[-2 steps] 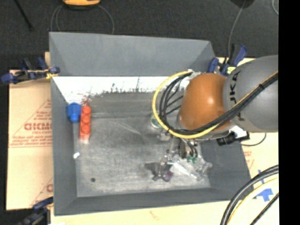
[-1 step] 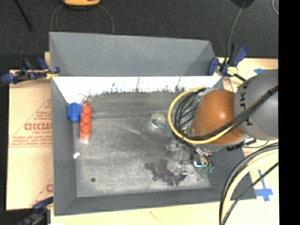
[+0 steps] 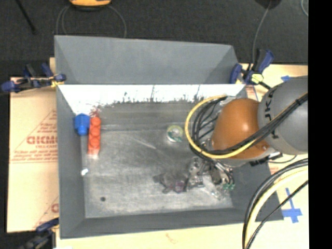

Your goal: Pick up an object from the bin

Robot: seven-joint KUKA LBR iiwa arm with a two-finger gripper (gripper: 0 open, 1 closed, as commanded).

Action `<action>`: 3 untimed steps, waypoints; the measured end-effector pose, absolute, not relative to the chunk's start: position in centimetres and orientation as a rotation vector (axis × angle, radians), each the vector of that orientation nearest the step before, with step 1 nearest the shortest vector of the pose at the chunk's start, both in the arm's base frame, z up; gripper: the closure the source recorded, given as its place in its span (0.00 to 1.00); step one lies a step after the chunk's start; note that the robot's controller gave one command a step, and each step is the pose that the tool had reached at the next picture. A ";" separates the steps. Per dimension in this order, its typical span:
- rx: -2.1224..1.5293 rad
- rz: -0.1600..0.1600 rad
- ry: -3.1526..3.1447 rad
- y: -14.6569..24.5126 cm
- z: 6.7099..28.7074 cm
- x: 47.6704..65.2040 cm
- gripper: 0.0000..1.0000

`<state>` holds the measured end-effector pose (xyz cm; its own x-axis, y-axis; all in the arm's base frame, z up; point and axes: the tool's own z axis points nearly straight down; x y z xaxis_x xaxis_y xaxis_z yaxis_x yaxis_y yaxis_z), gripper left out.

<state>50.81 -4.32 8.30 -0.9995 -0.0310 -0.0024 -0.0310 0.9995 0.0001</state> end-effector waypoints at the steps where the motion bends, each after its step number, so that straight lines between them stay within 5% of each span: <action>1: -0.046 0.001 3.139 -4.3 8.3 50.8 0.00; 2: -0.087 -0.005 3.133 -1.5 7.4 52.9 0.00; 3: -0.083 -0.001 3.125 -1.4 7.6 53.1 1.00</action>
Offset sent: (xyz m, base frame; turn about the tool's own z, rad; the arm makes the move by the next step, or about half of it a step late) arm 0.0000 0.0000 0.0000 0.0000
